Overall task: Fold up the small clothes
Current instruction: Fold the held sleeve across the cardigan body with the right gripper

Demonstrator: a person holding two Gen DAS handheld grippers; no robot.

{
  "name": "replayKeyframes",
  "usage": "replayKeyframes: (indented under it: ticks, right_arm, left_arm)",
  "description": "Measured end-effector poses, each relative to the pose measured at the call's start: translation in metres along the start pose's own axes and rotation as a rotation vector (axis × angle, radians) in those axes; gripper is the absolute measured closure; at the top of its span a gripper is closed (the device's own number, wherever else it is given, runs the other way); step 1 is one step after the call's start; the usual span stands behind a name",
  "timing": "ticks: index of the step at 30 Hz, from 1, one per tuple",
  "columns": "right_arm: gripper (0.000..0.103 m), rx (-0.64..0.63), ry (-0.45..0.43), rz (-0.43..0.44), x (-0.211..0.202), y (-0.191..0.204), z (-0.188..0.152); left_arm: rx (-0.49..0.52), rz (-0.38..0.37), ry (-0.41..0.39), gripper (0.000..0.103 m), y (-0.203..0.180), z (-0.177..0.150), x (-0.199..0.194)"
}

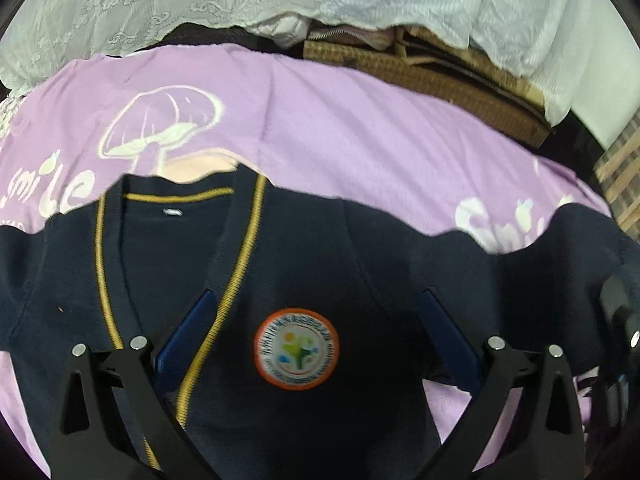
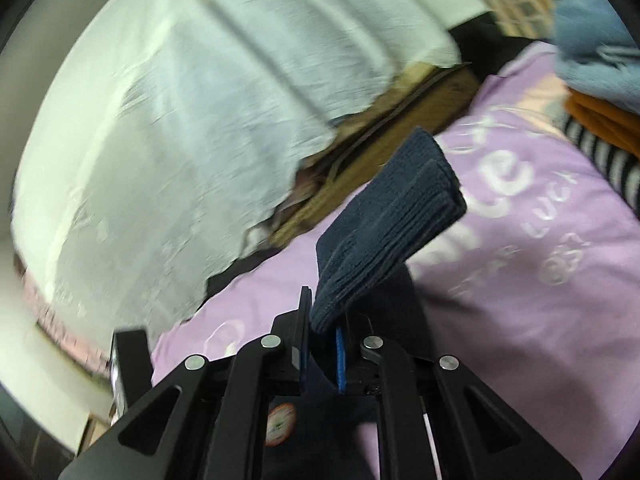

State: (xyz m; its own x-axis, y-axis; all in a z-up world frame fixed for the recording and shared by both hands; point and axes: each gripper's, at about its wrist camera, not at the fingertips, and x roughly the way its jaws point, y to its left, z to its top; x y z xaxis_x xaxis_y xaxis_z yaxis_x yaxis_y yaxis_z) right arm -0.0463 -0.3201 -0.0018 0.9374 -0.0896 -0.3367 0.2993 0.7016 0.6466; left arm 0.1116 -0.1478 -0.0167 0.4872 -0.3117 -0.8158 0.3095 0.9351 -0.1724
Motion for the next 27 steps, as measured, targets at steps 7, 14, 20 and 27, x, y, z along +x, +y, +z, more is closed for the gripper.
replayKeyframes:
  ticks: [7,14,20,27]
  right_arm:
    - [0.093,-0.151,0.062,0.072,0.005,0.057,-0.033]
    - [0.093,-0.237,0.08,0.066,0.013,0.091,-0.053]
    - [0.092,-0.294,0.095,0.092,0.023,0.13,-0.065]
    - [0.092,-0.382,0.124,0.114,0.036,0.173,-0.09]
  left_arm:
    - [-0.035,0.011,-0.012,0.004,0.027,0.008,-0.005]
    - [-0.051,0.031,-0.029,0.004,0.052,0.01,-0.011]
    - [-0.084,0.052,-0.061,0.004,0.084,0.016,-0.022]
    - [-0.165,0.086,-0.081,0.004,0.139,0.017,-0.032]
